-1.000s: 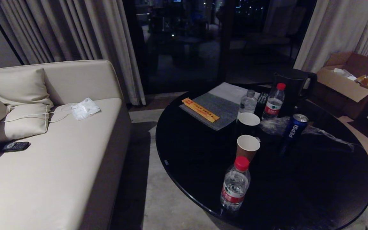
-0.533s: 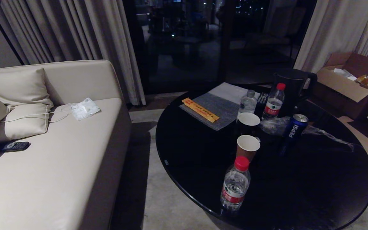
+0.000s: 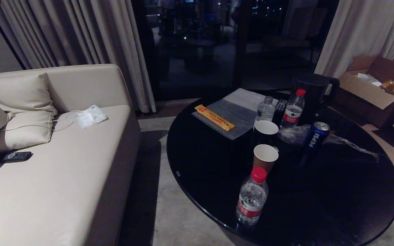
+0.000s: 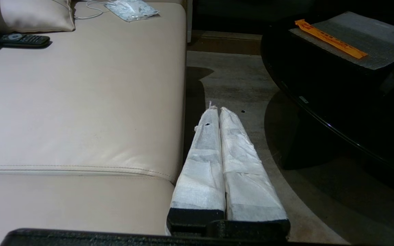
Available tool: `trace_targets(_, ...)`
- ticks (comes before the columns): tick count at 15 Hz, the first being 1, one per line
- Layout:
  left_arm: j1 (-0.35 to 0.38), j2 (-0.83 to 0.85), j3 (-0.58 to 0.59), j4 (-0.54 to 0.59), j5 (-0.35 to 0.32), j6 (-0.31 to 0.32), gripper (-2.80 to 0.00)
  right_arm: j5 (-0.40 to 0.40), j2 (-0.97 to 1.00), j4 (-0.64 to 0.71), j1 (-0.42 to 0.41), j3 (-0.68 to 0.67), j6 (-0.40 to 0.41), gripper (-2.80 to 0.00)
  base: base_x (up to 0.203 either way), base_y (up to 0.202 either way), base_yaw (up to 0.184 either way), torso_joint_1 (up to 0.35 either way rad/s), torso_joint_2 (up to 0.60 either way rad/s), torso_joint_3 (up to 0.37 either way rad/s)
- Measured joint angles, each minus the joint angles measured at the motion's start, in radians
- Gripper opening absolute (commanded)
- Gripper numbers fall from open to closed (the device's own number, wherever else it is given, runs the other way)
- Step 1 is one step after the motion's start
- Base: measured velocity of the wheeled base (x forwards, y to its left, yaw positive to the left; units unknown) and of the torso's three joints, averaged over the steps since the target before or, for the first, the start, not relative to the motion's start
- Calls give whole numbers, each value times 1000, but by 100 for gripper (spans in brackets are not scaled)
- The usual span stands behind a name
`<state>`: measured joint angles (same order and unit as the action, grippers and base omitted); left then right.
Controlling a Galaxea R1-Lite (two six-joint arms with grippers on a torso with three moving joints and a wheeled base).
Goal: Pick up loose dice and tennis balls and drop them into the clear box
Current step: Put the ball in the box
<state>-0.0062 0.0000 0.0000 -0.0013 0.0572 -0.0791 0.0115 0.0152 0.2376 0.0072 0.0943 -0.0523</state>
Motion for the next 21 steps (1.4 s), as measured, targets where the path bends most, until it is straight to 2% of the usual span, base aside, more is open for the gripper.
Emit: trace_targets(21, 0, 0, 0, 0, -1, 4, -280, 1, -17, 4, 0, 0, -3, -280, 0, 0, 0, 0, 0, 0)
